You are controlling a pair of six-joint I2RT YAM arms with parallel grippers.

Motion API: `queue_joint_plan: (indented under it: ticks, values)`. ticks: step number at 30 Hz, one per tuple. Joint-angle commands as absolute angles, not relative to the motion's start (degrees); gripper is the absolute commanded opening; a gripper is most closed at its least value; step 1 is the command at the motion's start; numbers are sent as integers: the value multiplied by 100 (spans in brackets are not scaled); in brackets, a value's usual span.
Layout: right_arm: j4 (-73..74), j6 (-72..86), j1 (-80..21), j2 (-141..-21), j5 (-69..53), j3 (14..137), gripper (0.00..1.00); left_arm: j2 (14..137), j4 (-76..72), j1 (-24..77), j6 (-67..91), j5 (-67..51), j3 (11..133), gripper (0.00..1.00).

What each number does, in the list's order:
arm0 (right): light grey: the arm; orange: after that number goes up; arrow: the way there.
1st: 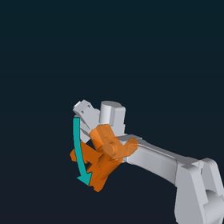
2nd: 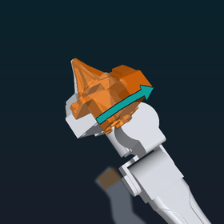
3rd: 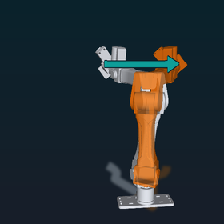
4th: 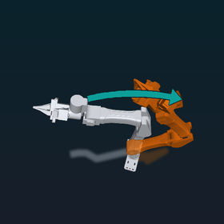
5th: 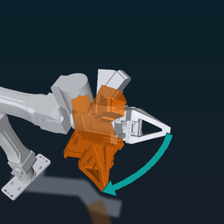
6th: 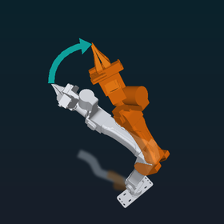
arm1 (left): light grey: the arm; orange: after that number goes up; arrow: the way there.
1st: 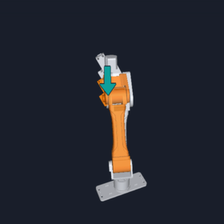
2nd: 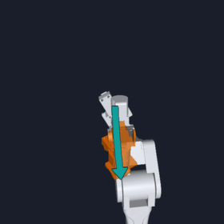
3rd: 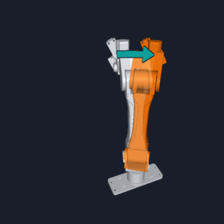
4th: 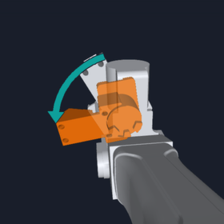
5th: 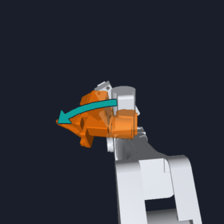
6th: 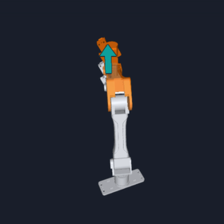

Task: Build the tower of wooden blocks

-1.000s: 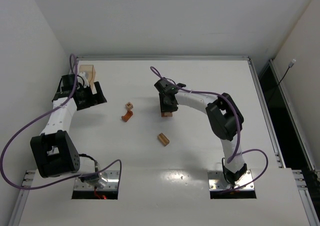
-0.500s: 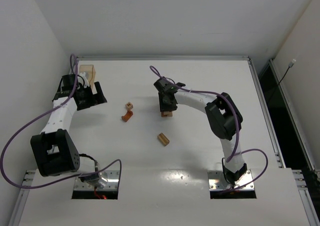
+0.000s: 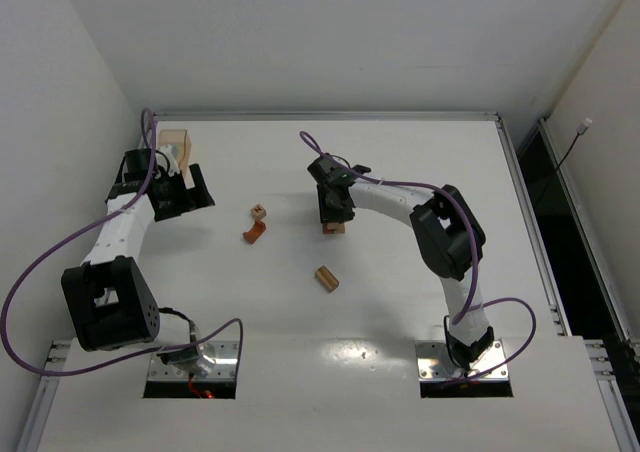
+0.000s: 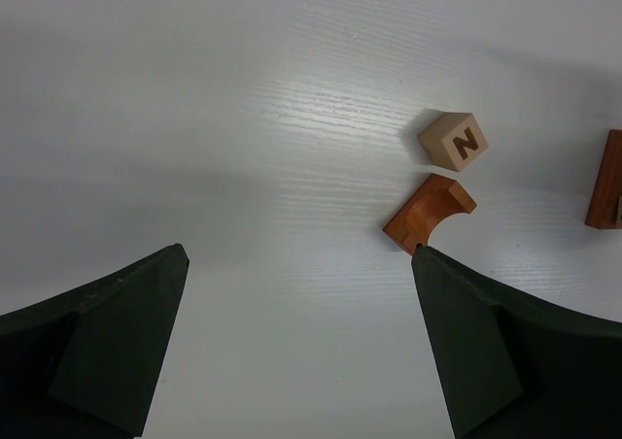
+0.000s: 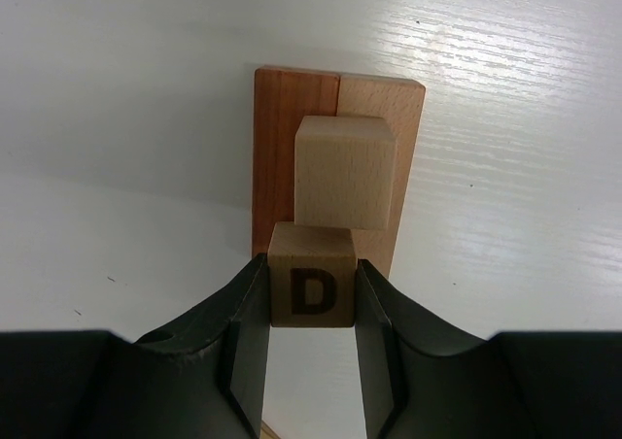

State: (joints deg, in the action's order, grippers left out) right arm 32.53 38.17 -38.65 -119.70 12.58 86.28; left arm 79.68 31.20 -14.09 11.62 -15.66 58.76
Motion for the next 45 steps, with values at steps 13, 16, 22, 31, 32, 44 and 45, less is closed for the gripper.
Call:
queue_joint_plan:
  ticks: [13, 16, 22, 31, 32, 44, 45]
  values:
    - [3094, 3937, -3797, -12050, 1397, 8552, 0, 7954, 2997, -1485, 1125, -1679, 6073, 100]
    - [3094, 3937, -3797, -12050, 1397, 8552, 0, 7954, 2997, -1485, 1125, -1679, 6073, 100]
    - [3094, 3885, -3797, -12050, 1336, 8552, 4, 7954, 2997, -1485, 1125, -1679, 6073, 100]
    - [3094, 3832, -3744, -12050, 1283, 8552, 20, 7954, 2997, -1485, 1125, -1679, 6073, 100]
    - [3094, 3832, -3744, -12050, 1231, 8491, 25, 7954, 2997, -1485, 1125, -1679, 6073, 100]
    - [2988, 3727, -3744, -11989, 1063, 8385, 60, 7954, 2997, -1485, 1125, -1679, 6073, 100]
    - [2927, 3727, -3744, -11936, 1063, 8385, 62, 7954, 2997, -1485, 1125, -1679, 6073, 100]
